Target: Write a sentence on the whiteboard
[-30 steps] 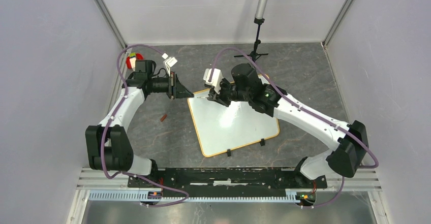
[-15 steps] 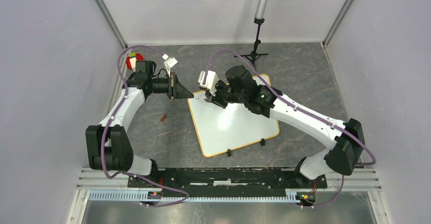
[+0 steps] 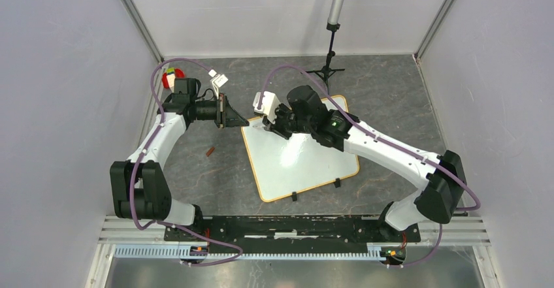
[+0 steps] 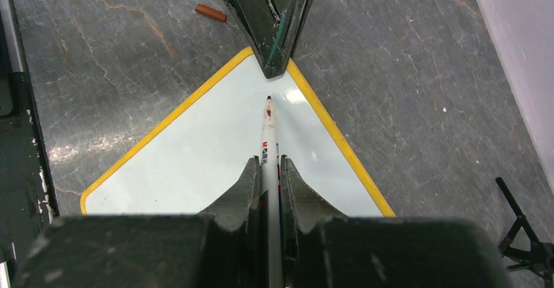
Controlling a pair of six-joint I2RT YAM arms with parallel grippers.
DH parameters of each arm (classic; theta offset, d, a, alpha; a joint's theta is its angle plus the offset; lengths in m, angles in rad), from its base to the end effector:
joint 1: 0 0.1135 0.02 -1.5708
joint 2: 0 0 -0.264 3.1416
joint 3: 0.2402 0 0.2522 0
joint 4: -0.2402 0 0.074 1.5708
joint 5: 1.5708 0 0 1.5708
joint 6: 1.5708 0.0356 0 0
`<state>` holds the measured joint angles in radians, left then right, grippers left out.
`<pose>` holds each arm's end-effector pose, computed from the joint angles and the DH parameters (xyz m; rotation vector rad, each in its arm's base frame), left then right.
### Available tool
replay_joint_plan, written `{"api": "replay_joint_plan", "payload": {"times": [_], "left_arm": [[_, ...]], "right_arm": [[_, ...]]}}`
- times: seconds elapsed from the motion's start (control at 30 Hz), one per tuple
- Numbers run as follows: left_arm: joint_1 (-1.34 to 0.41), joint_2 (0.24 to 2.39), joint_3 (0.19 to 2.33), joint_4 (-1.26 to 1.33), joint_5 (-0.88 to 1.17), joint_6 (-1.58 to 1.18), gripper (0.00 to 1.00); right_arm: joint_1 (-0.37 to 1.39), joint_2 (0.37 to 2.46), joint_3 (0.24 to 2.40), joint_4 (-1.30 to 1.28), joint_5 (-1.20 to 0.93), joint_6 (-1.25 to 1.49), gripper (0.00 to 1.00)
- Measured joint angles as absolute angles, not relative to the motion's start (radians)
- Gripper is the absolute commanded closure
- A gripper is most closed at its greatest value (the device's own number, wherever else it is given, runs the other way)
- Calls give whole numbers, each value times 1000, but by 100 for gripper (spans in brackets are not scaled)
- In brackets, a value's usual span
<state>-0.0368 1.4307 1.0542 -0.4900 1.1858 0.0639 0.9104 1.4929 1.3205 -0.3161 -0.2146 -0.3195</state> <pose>0.2882 -0.0436 0.2741 0.6171 2.0450 -1.3866 0.2070 0.2788 0.3427 -1.3192 1.6327 0.5824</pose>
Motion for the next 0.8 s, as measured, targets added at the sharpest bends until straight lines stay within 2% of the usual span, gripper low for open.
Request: {"api": "replay_joint_plan", "payload": {"times": [0.8], "left_arm": [[-37, 1431, 1053, -487, 1184, 64, 98]], "right_arm": [[941, 1542, 1359, -322, -182, -334, 100]]}}
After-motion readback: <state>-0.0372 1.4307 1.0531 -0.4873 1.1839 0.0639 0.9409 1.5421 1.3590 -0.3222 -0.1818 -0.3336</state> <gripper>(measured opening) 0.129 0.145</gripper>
